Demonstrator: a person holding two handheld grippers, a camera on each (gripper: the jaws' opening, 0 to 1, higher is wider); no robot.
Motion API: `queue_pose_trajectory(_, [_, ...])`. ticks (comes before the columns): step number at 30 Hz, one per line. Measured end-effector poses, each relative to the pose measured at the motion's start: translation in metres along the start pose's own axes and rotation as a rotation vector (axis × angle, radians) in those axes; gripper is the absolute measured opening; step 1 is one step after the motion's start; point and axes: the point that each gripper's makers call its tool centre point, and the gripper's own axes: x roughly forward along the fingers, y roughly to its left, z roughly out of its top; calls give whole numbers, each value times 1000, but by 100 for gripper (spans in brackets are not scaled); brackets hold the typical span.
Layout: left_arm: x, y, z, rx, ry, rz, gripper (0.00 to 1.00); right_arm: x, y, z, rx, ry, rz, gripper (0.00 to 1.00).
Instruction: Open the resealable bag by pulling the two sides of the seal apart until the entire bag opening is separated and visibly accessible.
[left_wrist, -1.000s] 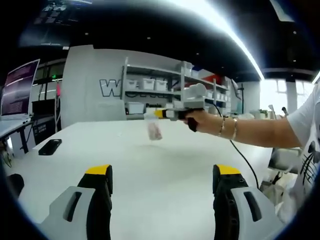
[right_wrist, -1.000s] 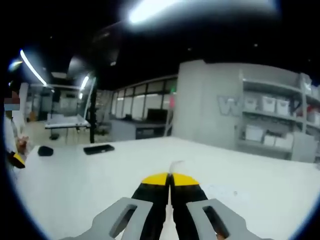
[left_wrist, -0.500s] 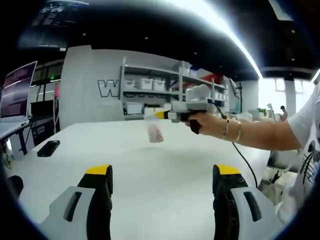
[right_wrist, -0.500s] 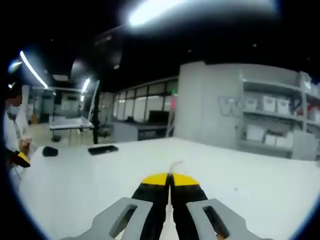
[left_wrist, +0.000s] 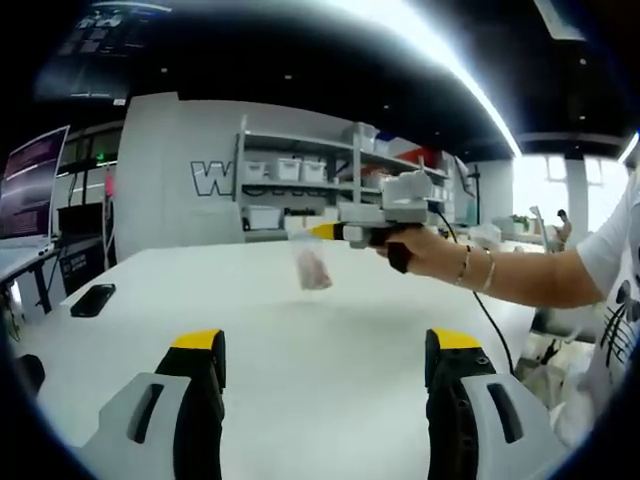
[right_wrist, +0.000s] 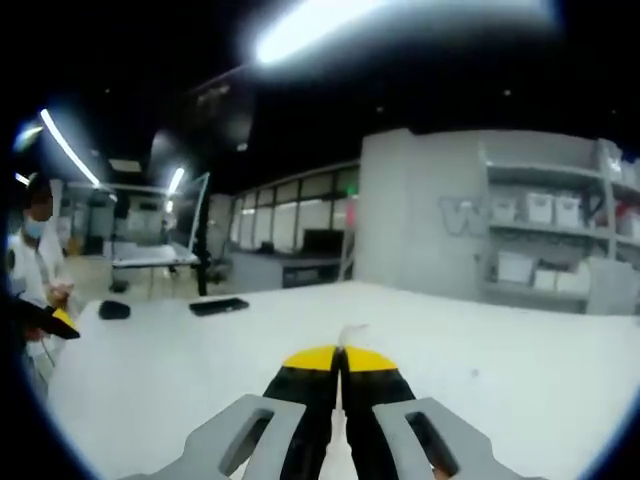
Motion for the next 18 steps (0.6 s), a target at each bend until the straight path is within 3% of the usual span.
queue_pose_trajectory(18, [2, -4, -2, 2, 10, -11, 79, -25, 27, 4, 9, -39, 47, 0])
